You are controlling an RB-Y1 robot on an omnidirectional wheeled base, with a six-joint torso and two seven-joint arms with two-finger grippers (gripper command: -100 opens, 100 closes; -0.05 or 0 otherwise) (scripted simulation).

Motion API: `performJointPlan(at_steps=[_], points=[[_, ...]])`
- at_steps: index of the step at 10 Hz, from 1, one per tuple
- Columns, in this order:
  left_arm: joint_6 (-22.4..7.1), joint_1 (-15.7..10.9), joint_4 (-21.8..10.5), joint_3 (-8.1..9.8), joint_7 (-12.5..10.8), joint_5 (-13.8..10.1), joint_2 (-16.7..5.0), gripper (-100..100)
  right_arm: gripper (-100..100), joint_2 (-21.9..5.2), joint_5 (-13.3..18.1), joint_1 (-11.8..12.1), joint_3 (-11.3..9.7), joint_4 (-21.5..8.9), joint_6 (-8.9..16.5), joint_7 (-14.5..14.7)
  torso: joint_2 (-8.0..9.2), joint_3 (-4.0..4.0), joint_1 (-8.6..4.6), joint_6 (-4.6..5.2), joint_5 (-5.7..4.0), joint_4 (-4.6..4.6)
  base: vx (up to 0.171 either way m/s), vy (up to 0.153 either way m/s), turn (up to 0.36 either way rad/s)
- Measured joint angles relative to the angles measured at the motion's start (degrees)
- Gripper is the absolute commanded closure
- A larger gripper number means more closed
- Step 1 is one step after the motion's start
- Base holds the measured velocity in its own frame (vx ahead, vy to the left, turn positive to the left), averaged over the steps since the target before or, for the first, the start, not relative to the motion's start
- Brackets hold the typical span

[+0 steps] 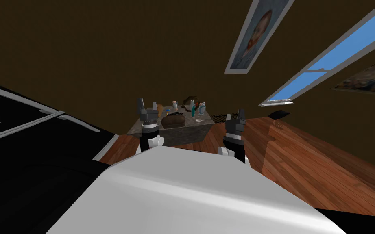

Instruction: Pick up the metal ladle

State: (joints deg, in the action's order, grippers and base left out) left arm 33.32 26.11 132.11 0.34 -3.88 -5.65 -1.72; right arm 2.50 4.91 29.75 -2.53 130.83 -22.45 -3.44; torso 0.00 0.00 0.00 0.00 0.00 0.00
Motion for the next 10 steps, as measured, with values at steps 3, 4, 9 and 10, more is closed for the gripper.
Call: performJointPlan(at_steps=[3, 4, 9, 10], points=[[0.0, 0.0, 0.0, 0.0, 0.0, 0.0, 0.0, 0, -100, -4.6, 0.1, 1.0, 0.2, 0.4, -0.7, 0.1, 0.3, 0.17, -0.02, -0.01, 0.0, 0.06, -0.084, 0.002, 0.101], [0.0, 0.0, 0.0, 0.0, 0.0, 0.0, 0.0, 0, -100, -6.3, 0.3, 1.8, 0.3, 0.5, -1.1, 0.2, 0.39, 0.22, 0.0, -0.01, 0.0, 0.08, -0.139, 0.008, 0.176], [0.0, 0.0, 0.0, 0.0, 0.0, 0.0, 0.0, 0, -100, -14.8, 3.1, 6.9, 1.4, -1.1, -4.2, 1.3, 0.71, 0.41, -0.06, -0.01, -0.01, 0.16, -0.172, 0.009, 0.236], [0.0, 0.0, 0.0, -0.01, 0.0, 0.0, 0.0, 0, -100, -16.5, 4.1, 8.7, 1.7, -1.4, -4.9, 1.7, 0.75, 0.44, -0.03, -0.02, 0.0, 0.17, -0.129, 0.013, 0.086]])
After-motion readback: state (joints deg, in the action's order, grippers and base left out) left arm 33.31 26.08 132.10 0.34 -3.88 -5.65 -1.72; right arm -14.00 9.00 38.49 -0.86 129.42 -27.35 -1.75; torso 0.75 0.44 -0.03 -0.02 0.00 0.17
